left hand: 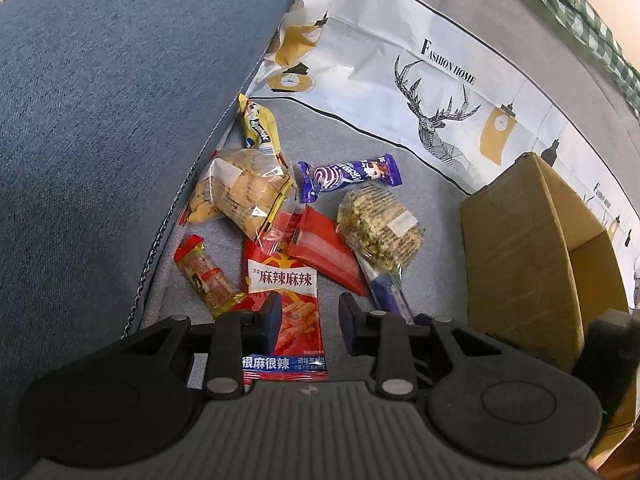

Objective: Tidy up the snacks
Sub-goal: 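Grasp the purple-blue tube snack with right tool while left tool grasps red spicy snack bag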

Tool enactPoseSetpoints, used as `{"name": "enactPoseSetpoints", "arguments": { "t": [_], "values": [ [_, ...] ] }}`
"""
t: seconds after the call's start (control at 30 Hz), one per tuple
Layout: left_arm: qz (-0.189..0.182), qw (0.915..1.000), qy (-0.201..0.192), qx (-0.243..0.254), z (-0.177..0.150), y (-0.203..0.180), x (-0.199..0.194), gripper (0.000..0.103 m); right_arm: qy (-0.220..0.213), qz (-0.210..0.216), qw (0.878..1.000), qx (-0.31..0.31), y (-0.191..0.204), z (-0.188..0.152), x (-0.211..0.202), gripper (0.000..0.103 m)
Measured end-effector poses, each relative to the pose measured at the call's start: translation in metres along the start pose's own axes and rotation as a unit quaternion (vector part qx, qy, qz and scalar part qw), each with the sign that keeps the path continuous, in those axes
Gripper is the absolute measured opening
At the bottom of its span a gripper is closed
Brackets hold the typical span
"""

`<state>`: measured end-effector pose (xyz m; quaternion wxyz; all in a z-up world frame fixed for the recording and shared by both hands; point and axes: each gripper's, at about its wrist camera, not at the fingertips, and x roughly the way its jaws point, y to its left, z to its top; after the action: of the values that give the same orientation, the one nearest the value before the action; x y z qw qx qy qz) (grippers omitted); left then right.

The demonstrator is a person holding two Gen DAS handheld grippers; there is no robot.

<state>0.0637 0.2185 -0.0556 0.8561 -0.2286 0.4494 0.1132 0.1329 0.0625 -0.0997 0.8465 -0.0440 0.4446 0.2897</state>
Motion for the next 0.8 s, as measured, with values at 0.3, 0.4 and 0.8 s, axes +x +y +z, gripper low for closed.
{"name": "enactPoseSetpoints", "arguments": {
  "t": [0.3,0.4,0.8],
  "values": [
    [0.005,0.9992,0.010,-0.037,0.003,0.015,0.005,0.036,0.025,0.072,0.996,0.036,0.000,-0.008,-0.016,0.023],
    [0.014,0.9993,0.019,-0.030,0.002,0.013,0.009,0.043,0.035,0.082,0.995,0.037,-0.001,-0.011,-0.022,0.023],
    [0.046,0.9975,0.050,0.018,-0.003,-0.007,0.035,0.066,0.058,0.050,0.997,-0.033,0.011,-0.019,-0.025,0.033]
  ]
}}
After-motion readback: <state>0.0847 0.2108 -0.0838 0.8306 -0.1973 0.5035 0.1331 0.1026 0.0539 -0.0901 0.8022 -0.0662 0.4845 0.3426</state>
